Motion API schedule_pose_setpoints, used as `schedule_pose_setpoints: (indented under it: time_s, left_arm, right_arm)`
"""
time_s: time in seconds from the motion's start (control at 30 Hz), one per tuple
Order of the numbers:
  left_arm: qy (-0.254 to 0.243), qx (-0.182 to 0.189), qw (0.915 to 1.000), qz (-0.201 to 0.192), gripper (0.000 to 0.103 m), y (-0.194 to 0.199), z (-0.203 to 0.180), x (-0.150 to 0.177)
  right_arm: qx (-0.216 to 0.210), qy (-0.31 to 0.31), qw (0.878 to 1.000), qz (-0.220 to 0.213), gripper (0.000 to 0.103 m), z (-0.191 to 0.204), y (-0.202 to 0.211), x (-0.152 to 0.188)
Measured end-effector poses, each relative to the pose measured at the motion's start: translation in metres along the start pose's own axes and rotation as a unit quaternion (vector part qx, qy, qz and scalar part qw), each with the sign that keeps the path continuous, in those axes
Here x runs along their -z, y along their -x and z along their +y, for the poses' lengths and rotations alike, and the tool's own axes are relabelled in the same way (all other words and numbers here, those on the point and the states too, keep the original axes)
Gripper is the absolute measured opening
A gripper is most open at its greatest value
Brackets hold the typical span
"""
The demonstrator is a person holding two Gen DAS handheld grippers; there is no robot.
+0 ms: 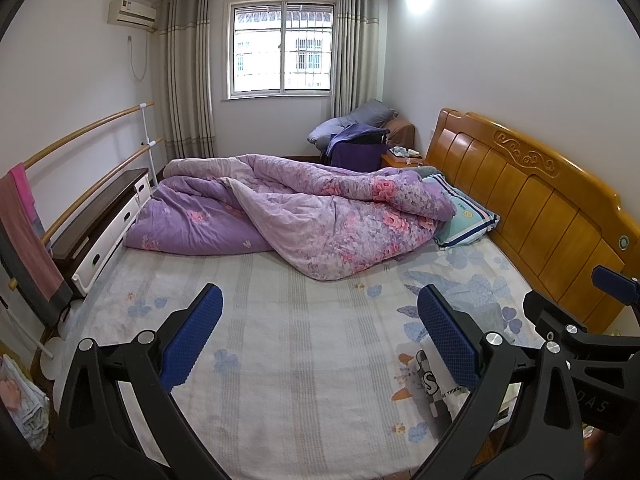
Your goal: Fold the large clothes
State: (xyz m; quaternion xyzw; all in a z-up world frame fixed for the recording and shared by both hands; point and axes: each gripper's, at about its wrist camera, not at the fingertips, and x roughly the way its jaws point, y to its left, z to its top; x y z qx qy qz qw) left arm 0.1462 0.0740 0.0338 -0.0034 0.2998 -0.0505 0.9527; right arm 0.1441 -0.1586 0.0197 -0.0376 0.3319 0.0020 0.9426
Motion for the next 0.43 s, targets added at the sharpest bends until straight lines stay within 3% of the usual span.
schedule_pose_setpoints:
  time_s: [0.43]
  left_arm:
    - [0.002,0.005,0.9999,0.014,0.098,-0.0091,-0.0014,0.0061]
  right_arm:
    - [-0.002,-0.005,1.000,0.014,0.095,0.0039,-0.0038,0.0074]
